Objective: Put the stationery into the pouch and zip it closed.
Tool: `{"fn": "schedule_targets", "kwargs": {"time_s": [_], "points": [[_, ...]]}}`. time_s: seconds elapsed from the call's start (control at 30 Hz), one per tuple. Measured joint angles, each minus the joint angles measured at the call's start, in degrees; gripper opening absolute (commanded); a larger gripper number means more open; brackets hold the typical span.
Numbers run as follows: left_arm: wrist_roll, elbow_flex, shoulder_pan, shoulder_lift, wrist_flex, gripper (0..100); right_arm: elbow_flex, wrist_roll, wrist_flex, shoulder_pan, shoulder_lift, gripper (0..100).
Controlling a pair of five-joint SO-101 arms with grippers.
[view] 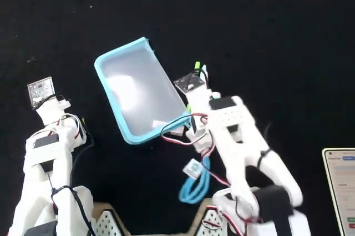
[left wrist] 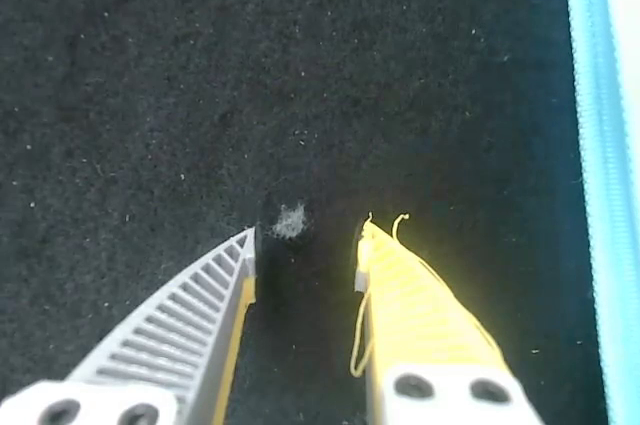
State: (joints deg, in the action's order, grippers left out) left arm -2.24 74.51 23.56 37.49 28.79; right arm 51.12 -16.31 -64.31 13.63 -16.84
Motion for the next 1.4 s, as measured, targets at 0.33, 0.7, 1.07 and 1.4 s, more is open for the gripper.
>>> {"fn": "schedule_targets", "kwargs": {"time_s": [0.33, 0.7, 1.07, 1.4], "points": [[0.0, 0.0, 0.0, 0.0, 0.0, 17, 9.58, -19.87, -3.43, 5.1, -16.53, 24.8], [0.0, 0.0, 0.0, 0.0, 0.0, 17, 19.25, -6.59, 7.56, 10.55, -18.11, 23.3], [0.0, 0.0, 0.35, 0.0, 0.0, 17, 12.31, -2.73, 9.05, 10.29, -3.6, 2.0], [0.0, 0.0, 0.35, 0.0, 0.0, 17, 8.35, -5.01, 4.4, 10.46, -14.42, 1.0]]}}
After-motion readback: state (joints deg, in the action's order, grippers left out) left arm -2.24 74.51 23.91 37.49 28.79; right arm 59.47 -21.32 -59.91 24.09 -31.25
